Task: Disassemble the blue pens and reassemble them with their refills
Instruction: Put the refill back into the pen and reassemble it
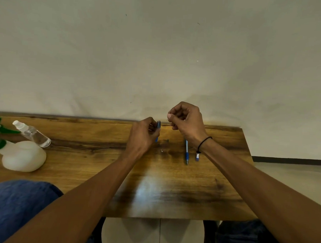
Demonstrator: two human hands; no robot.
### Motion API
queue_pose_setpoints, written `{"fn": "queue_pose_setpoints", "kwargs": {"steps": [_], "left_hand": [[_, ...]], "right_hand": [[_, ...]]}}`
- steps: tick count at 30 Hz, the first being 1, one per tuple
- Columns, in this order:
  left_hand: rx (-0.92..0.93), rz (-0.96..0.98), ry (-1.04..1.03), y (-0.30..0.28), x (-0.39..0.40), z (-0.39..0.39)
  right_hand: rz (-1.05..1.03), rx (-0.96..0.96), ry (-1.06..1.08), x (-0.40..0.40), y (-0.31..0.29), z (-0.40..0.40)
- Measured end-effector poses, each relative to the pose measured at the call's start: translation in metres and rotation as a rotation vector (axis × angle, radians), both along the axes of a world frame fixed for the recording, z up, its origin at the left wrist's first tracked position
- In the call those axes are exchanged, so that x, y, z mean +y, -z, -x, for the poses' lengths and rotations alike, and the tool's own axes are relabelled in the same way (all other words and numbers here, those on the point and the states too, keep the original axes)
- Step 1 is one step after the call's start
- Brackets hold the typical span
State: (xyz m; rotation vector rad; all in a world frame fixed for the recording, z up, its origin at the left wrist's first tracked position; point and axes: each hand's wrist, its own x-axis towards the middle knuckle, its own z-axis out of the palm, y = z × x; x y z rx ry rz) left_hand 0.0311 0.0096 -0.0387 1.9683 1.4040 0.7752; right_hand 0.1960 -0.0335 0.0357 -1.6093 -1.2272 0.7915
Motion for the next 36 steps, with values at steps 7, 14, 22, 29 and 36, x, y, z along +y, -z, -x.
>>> {"fn": "queue_pose_setpoints", "kwargs": {"steps": [7, 14, 22, 29, 36], "left_hand": [[-0.017, -0.045, 0.019, 0.003, -0.004, 0.000], [-0.024, -0.050, 0.024, 0.004, -0.005, 0.002], [-0.045, -0.037, 0.030, 0.003, -0.007, 0.003], [-0.052, -0.045, 0.028, 0.003, -0.008, 0.003], [-0.062, -0.038, 0.022, 0.004, -0.006, 0.005]], "right_hand": [[0.038, 0.118, 0.032, 0.011, 0.006, 0.005], [0.093, 0.117, 0.025, 0.013, 0.014, 0.012], [0.082, 0.021, -0.009, 0.013, 0.015, 0.015], [0.071, 0.004, -0.016, 0.013, 0.015, 0.016], [0.062, -0.019, -0.028, 0.014, 0.016, 0.017]]}}
